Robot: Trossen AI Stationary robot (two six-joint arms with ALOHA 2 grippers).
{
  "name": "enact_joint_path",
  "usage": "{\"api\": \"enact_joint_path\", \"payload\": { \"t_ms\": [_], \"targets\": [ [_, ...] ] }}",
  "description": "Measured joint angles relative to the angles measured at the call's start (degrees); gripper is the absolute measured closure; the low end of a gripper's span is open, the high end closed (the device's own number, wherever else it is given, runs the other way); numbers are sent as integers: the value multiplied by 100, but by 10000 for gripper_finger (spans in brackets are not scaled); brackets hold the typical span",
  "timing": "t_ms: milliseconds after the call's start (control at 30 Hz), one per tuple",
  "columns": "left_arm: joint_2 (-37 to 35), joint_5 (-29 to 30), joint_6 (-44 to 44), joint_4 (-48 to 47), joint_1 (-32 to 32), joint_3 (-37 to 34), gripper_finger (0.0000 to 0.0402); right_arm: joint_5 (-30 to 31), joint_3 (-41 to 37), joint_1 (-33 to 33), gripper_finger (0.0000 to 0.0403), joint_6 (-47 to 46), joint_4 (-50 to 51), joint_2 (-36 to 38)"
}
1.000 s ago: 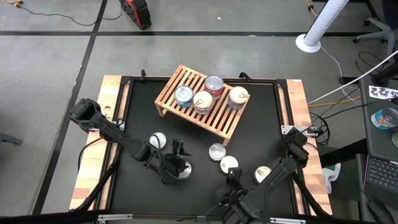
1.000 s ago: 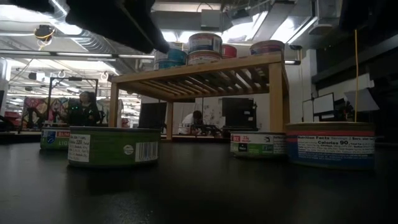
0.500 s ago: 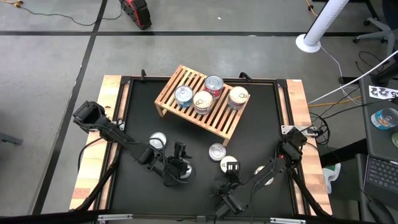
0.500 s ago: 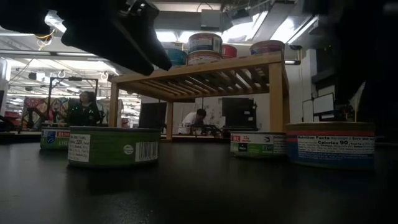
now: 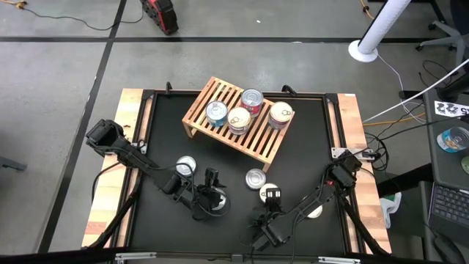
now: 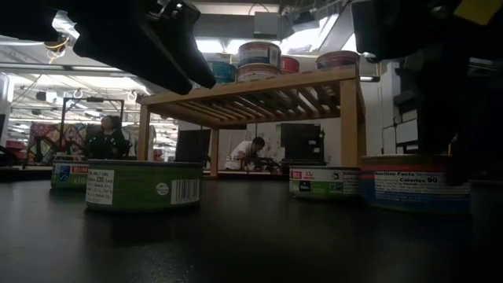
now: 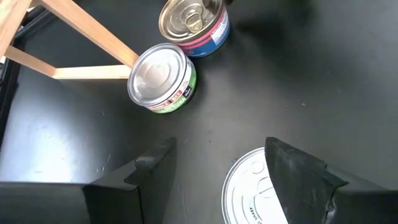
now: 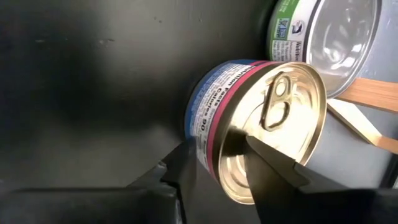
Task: Stack canned seafood by type on shelf
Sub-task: Put the blue and pink tuna can aligned white the other blue and pink tuna can on the shelf
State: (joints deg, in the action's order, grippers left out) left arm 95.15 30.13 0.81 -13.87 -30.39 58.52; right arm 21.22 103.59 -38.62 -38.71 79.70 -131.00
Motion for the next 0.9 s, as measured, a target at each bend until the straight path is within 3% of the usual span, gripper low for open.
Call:
{"api": "enact_joint_path", "payload": {
  "t_ms": [367,900],
  "targets": [
    [0,2,1,2,0,0,163,233,-2,1,394,6,29,-4],
    [-2,-190,228,461,-98,0,163,63,811,18,402,18,-62,-72]
  ]
}}
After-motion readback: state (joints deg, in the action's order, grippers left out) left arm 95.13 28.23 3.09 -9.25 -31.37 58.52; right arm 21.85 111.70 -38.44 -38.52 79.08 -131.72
